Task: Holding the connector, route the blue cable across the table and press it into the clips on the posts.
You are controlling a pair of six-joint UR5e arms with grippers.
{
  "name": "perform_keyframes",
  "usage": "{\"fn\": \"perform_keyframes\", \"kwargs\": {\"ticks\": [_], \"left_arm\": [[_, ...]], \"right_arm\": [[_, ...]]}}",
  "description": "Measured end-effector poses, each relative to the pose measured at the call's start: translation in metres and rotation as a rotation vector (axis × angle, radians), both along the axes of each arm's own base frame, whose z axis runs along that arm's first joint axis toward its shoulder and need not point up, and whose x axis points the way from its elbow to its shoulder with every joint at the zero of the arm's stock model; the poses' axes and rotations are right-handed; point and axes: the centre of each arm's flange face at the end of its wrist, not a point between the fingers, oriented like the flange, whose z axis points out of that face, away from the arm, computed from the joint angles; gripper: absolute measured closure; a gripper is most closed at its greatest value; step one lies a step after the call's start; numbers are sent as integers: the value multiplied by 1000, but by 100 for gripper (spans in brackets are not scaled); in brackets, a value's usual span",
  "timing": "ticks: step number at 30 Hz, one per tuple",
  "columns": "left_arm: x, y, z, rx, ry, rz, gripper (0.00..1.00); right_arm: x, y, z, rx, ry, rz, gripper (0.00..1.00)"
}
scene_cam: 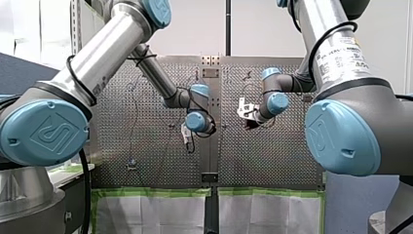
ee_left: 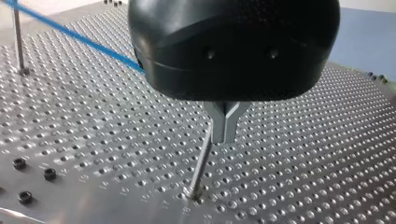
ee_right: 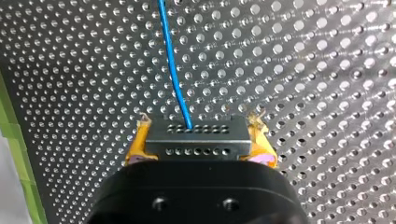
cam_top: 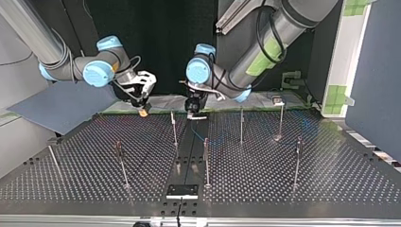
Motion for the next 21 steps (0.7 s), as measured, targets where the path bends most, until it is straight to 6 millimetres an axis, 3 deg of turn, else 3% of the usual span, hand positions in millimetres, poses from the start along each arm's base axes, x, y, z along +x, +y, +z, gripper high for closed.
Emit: {"fn": "perform_keyframes", "kwargs": {"ticks": [6, 16, 18, 19, 20, 21], "left_arm": [[20, 0, -15, 20, 28, 8, 100], [50, 6, -2, 7, 5, 24, 100], [52, 9, -1, 8, 8, 26, 96], [52, 10, -1, 10, 11, 27, 88], [52, 10, -1, 12, 15, 27, 72], [52, 10, -2, 17, 21, 27, 72]], "right_arm": [[-6, -8, 1, -4, -5, -14, 100], [-13, -26, -12, -9, -20, -39, 100], [-14, -30, -12, -17, -35, -46, 100], [-14, -32, -11, -20, -40, -49, 100], [-15, -35, -9, -24, -46, -53, 100], [-16, -37, -8, -28, -49, -56, 100]]}}
